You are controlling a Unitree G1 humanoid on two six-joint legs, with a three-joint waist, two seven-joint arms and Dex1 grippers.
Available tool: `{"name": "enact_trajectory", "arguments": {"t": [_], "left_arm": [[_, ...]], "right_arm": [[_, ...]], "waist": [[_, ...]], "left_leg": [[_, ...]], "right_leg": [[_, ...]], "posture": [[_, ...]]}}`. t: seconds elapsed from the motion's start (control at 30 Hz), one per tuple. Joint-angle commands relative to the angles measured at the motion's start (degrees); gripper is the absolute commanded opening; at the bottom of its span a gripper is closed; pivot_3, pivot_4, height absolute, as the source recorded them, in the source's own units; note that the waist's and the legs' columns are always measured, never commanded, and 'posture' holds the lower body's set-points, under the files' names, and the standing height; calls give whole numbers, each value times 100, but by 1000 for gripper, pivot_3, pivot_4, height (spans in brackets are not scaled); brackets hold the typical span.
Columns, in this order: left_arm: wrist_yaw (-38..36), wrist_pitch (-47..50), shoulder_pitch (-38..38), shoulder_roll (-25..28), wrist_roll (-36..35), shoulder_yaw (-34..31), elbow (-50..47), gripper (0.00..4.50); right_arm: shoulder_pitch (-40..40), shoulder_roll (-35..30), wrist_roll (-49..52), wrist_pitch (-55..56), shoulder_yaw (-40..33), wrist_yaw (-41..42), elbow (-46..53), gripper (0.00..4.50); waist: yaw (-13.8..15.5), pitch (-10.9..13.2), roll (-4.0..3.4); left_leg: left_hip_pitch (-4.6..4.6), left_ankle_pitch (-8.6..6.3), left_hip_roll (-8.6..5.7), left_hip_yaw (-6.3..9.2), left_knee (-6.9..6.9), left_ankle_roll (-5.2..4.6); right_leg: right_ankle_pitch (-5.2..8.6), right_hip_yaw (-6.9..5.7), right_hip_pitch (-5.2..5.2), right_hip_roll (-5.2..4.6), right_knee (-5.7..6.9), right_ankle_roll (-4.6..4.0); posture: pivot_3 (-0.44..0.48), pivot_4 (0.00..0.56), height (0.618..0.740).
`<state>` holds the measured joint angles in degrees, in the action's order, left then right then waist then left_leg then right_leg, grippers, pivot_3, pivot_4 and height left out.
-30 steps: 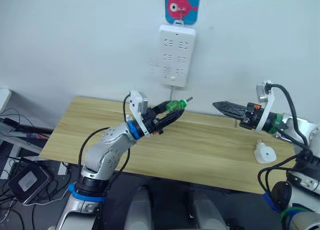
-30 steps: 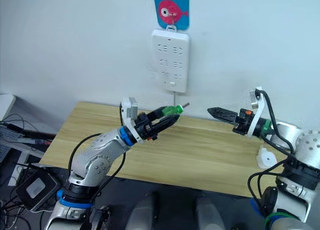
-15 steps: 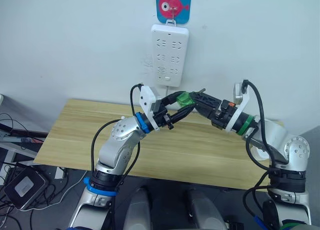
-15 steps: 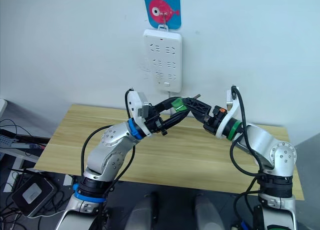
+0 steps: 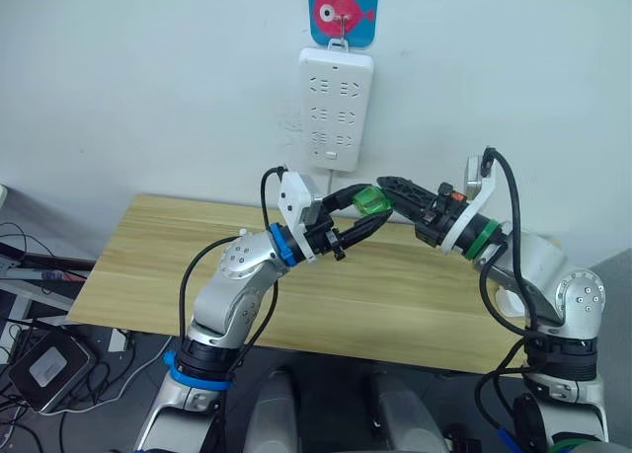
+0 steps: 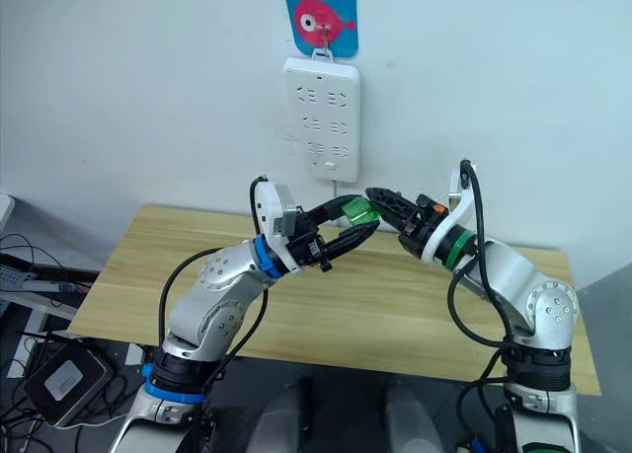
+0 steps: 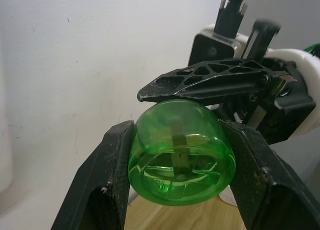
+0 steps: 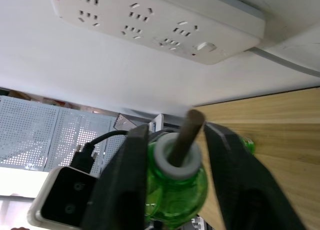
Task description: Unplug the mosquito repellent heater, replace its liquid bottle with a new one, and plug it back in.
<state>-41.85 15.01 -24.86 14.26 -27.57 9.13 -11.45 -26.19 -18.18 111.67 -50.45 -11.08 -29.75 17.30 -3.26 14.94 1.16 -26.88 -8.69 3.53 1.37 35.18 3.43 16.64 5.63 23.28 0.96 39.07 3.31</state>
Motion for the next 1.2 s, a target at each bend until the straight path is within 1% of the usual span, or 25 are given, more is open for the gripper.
{"name": "enact_trajectory", "arguments": {"t": [0.03,0.1,0.17,0.23,0.3,0.33,0.37,0.47,0.53,0.57,0.6,0.67,0.73,0.83,1.0,1.03,1.2], "left_arm": [[-28,-35,-25,-55,19,39,-258,2284],[-18,-14,-36,-37,59,45,-217,2284],[-10,52,-49,-14,77,42,-169,3006],[-9,95,-76,55,190,59,-117,3580],[-114,219,-92,162,187,79,-135,4199],[-191,298,-101,233,158,87,-165,4472],[-272,393,-114,307,117,97,-192,4500],[-550,611,-248,671,270,230,-165,4500],[-826,549,-317,908,462,414,-64,4500],[-952,549,-339,988,511,492,-9,4500],[-1089,563,-360,1052,530,559,59,4500],[-1302,517,-428,1107,583,643,211,4500],[-1417,400,-527,1076,672,703,362,4500],[-1535,231,-630,1011,808,748,561,4500],[-1691,304,-803,865,745,661,783,4500],[-1723,330,-820,855,738,645,795,4500],[-1948,532,-785,954,626,602,640,4500]], "right_arm": [[26,28,133,69,3,-30,257,842],[64,82,133,123,-12,-74,290,842],[97,127,133,182,-27,-129,306,842],[142,81,133,243,-52,-178,321,842],[201,-257,8,342,-91,-221,312,842],[251,-468,-261,300,-101,-110,307,842],[319,-673,-649,255,-83,71,316,842],[894,-1494,-3195,599,399,1215,525,842],[1289,-2003,-5014,1298,1106,2065,531,842],[1453,-2178,-5944,1817,1490,2437,372,842],[1589,-2269,-6858,2423,1828,2683,70,842],[1732,-2125,-8060,3404,2143,2923,-709,842],[1774,-1768,-8597,4031,2085,3005,-1434,842],[1700,-1355,-9143,4604,1968,3209,-2142,842],[1425,-794,-9745,5300,1734,3370,-3428,842],[1385,-728,-9819,5383,1681,3413,-3577,842],[1231,-478,-10180,5674,1533,3615,-4153,842]], "waist": [[-1,0,0],[-1,0,0],[-1,0,0],[-1,0,0],[-1,0,0],[3,0,0],[12,0,0],[36,-1,-1],[38,-2,-2],[34,-3,-3],[31,-3,-3],[-6,-4,-4],[-11,-4,-4],[-15,-5,-6],[-11,-7,-8],[-11,-7,-8],[-7,-8,-10]], "left_leg": [[0,0,0,-1,0,0],[0,0,0,-1,0,0],[0,0,0,0,0,0],[0,0,0,-1,0,0],[0,0,0,-1,0,0],[0,0,0,0,0,0],[0,0,-1,-1,0,0],[0,0,-3,-2,0,0],[1,0,-1,1,-2,0],[3,0,-2,-1,-4,1],[5,0,-2,-2,-6,1],[10,0,-1,-8,-7,1],[12,1,-1,-11,-6,2],[12,3,-1,-13,-4,4],[11,4,-3,-12,-3,6],[12,4,-3,-10,-3,6],[12,4,-3,-7,-5,6]], "right_leg": [[0,1,0,0,0,0],[0,1,0,0,0,0],[0,1,0,0,0,0],[0,1,0,0,0,0],[0,1,0,0,0,0],[0,1,0,-1,0,0],[0,1,0,-1,0,0],[1,1,1,-3,-4,0],[15,-4,2,-2,-4,19],[16,-3,4,-2,-4,19],[16,-2,4,-2,-4,19],[17,2,4,-2,-4,19],[17,5,4,-2,-2,19],[16,6,3,-1,2,19],[10,5,1,-3,2,11],[2,3,0,-3,3,-3],[1,0,-1,-3,6,-5]], "posture": [[-40,261,740],[-42,260,740],[-41,258,740],[-40,256,740],[-36,253,740],[-35,252,740],[-35,250,740],[-41,244,740],[-53,238,740],[-53,238,740],[-57,234,740],[-65,228,740],[-70,225,740],[-77,221,740],[-80,214,740],[-80,214,740],[-67,210,740]]}}
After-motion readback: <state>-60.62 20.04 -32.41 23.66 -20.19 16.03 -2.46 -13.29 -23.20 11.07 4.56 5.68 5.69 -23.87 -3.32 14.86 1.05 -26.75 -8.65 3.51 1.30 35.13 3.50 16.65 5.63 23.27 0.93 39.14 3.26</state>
